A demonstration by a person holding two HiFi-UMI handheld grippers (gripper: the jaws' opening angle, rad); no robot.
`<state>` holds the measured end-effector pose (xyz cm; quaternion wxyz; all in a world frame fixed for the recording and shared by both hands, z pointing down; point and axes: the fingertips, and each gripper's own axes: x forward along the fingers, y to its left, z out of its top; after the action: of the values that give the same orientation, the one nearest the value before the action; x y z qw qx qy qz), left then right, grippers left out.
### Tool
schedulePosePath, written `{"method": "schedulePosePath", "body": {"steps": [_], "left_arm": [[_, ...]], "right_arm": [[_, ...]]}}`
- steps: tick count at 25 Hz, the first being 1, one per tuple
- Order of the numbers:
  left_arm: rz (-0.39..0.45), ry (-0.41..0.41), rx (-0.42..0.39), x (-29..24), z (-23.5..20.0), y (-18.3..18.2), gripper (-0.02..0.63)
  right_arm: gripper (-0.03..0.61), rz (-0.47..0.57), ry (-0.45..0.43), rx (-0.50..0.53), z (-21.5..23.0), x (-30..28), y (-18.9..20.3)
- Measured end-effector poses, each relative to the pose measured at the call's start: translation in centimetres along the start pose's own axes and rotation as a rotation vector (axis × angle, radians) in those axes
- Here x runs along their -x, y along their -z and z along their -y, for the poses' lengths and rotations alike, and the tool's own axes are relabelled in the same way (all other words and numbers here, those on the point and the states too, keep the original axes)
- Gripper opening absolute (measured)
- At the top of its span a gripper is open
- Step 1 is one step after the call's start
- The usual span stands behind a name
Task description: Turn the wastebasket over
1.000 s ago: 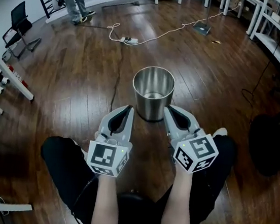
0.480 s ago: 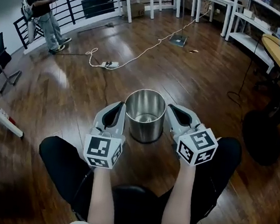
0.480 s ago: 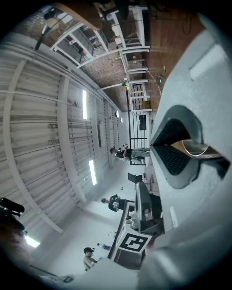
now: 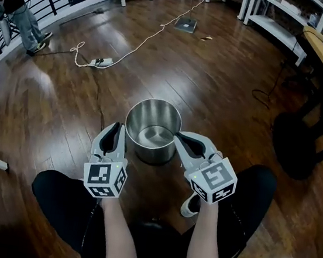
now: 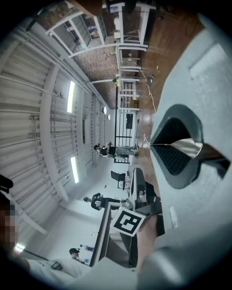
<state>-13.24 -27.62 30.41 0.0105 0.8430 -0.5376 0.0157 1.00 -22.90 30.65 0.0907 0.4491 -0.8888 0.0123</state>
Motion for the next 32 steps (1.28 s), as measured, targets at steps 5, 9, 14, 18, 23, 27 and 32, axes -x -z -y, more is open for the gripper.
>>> {"method": "schedulePosePath", "body": {"steps": [5,9,14,18,23,27,32], "left_arm": [[-0.012,-0.082,0.070,-0.8,-5.4,2.8,0.083],[-0.023,-0.111,0.056,-0.7,-7.7,4.5,0.152],[-0.078,-0.158,0.090,-0.1,-9.3,7.6,0.240],[-0.085,-0.222,0.164,0.9,-10.7,8.7,0.241],[-0.098,-0.248,0.193,2.1,-10.9,10.0,0.233],[-0.112,-0.251,0.200,2.7,-10.6,10.8,0.230],[-0.098,-0.267,0.224,3.9,-10.6,10.8,0.225]], "right_arm": [[0.043,-0.143,-0.108,0.066,-2.3,-7.5,2.5],[0.118,-0.238,-0.230,0.100,-7.0,-13.1,5.0],[0.118,-0.373,-0.269,0.085,-9.6,-17.5,9.9],[0.118,-0.503,-0.227,0.113,-8.6,-19.5,13.9],[0.105,-0.627,-0.210,0.196,-8.3,-20.4,17.0],[0.046,-0.664,-0.212,0.203,-8.8,-20.8,17.2],[0.040,-0.652,-0.260,0.144,-9.5,-19.4,16.2]]}}
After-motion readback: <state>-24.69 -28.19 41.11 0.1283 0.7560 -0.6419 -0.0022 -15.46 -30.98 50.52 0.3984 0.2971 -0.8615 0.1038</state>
